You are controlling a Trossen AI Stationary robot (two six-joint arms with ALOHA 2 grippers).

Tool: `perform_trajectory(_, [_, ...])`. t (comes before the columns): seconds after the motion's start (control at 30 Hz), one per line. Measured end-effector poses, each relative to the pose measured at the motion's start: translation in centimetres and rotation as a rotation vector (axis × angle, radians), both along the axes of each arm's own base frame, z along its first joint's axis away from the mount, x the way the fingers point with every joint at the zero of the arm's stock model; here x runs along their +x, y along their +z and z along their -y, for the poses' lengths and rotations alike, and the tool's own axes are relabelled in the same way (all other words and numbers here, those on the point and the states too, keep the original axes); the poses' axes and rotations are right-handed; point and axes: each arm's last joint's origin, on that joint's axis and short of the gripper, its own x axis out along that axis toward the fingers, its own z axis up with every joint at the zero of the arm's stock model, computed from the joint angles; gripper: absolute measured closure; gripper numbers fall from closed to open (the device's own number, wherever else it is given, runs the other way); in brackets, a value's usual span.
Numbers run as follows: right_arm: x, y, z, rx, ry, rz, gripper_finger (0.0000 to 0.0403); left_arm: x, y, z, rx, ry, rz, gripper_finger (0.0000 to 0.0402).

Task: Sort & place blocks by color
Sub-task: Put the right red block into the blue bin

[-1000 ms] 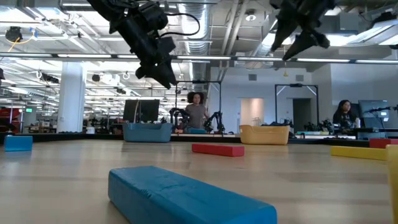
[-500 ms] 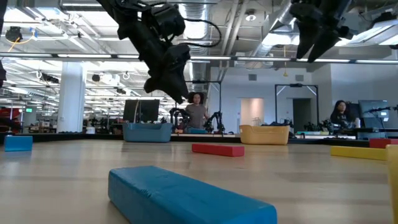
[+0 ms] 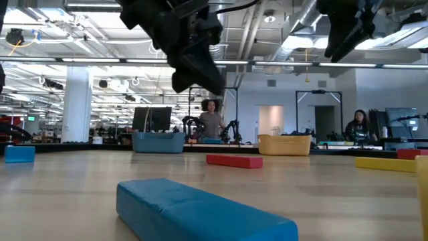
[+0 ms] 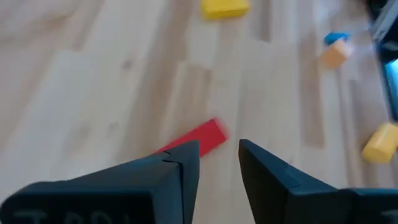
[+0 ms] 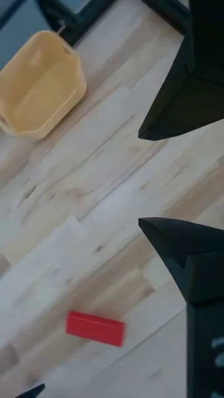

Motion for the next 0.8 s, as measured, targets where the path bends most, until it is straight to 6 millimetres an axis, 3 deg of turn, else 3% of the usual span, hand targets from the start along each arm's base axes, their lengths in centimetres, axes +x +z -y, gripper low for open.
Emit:
perform_trajectory(0.23, [-0.4,0.1,-0.2,-0.008,0.023,-0.006,0.0163,1.1,-1.1,3.5,-0.118,0.049,0.018,0.0297])
perform_trajectory(0.37, [-0.8,0.4,-1.7,0.064,0.019,0.061,0.0163,1.0,-2.1,4.6,-0.109,0.038,-0.028,0.0273])
perform_trajectory(0.57, [-1.4,0.8,-5.0,0.171,-0.047,0.212,0.0163,1.0,-2.4,4.0,0.025,-0.026,-0.02,0.0212])
perform_trajectory(0.8, [-0.5,0.6,-9.6,0.31,-0.119,0.432,0.0163,1.4,-2.8,2.5,0.315,-0.263,0.008,0.0157])
